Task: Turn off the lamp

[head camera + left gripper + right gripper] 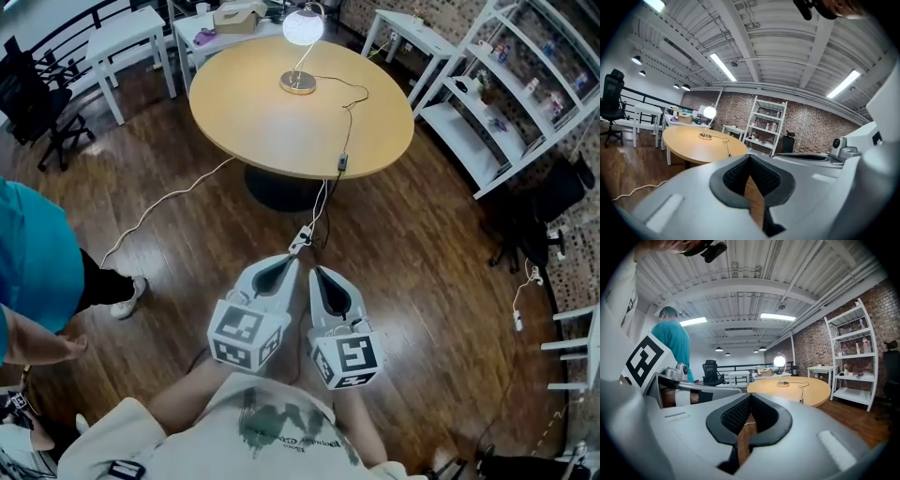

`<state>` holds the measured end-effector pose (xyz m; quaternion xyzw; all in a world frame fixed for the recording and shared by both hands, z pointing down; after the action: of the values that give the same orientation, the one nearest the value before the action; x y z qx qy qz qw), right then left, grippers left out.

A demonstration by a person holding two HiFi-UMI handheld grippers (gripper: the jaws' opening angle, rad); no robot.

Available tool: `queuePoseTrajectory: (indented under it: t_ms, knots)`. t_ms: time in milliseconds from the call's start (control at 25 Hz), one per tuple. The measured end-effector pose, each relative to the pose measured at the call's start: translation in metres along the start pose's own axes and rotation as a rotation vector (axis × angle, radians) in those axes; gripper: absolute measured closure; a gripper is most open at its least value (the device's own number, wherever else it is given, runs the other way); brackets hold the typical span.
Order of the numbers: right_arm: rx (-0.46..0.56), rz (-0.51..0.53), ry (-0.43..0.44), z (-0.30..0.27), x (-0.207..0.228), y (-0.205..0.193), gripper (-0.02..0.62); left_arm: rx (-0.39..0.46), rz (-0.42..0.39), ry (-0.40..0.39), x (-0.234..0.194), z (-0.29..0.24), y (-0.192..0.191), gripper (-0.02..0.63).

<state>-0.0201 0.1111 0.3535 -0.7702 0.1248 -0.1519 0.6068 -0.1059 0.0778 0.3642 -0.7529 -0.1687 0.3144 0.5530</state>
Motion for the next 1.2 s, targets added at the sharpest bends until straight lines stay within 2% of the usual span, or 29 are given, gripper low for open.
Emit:
queuePoseTrajectory:
  t_ms: [440, 800, 1200]
  knots:
    - [-0.003, 0.019, -0.07, -0.053, 0.005, 0.018, 0.594, 0.013, 0.005, -0.074, -0.042, -0.029, 0.023, 0.615]
    - [0.042, -0.002, -0.065, -0.097, 0.024, 0.02, 0.594, -0.013, -0.039, -0.063, -0.07, -0.058, 0.025, 0.615]
    - [0.062, -0.008, -0.043, -0.166, 0.079, 0.028, 0.594, -0.024, -0.066, -0.033, -0.101, -0.137, 0.045, 0.615]
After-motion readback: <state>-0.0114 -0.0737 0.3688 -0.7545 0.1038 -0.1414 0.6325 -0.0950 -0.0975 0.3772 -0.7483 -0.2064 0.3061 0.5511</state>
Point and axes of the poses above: the fingertips, and each gripper's own axes: z backward along the fingers, x to its right, y out of its top, the point moved 5 cm from there along z, backward along the fingers, and after that the axes turned 1 degree about -z, right-handed, at the moved point
